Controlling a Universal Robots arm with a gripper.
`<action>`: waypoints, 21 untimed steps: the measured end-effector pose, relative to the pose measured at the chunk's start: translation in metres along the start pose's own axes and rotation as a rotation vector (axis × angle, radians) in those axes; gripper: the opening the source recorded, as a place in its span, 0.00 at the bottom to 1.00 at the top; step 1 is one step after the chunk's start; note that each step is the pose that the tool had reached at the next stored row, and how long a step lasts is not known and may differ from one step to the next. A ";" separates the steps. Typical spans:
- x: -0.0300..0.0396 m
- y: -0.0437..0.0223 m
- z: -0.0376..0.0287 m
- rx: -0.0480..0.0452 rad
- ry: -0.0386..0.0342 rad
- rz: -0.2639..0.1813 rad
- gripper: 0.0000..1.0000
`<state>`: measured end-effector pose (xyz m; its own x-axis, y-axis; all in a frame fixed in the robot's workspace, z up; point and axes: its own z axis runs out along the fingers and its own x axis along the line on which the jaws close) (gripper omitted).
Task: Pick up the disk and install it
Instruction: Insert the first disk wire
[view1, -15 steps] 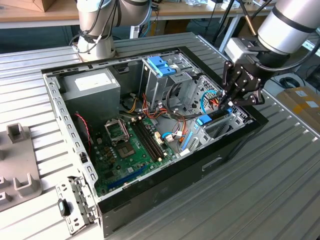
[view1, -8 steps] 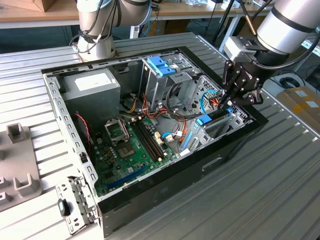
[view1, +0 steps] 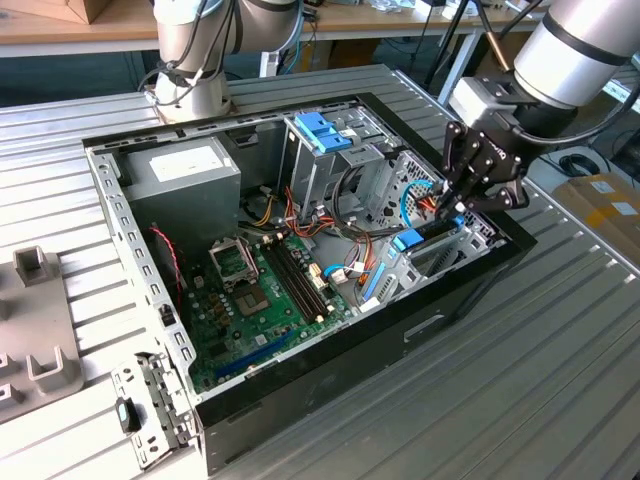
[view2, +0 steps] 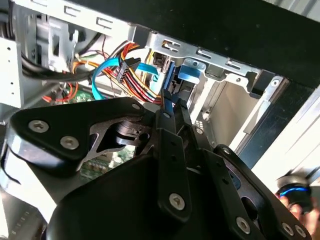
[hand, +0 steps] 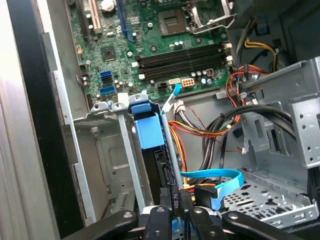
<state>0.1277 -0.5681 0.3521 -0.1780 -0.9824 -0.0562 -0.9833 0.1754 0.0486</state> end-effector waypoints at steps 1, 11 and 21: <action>0.0000 0.0000 0.0000 -0.0018 0.0016 -0.033 0.19; 0.0000 -0.0001 0.0013 -0.0669 0.0119 -0.032 0.19; -0.0003 -0.0032 0.0028 -0.0923 0.0161 -0.030 0.19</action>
<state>0.1307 -0.5682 0.3491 -0.1469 -0.9882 -0.0430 -0.9804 0.1397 0.1389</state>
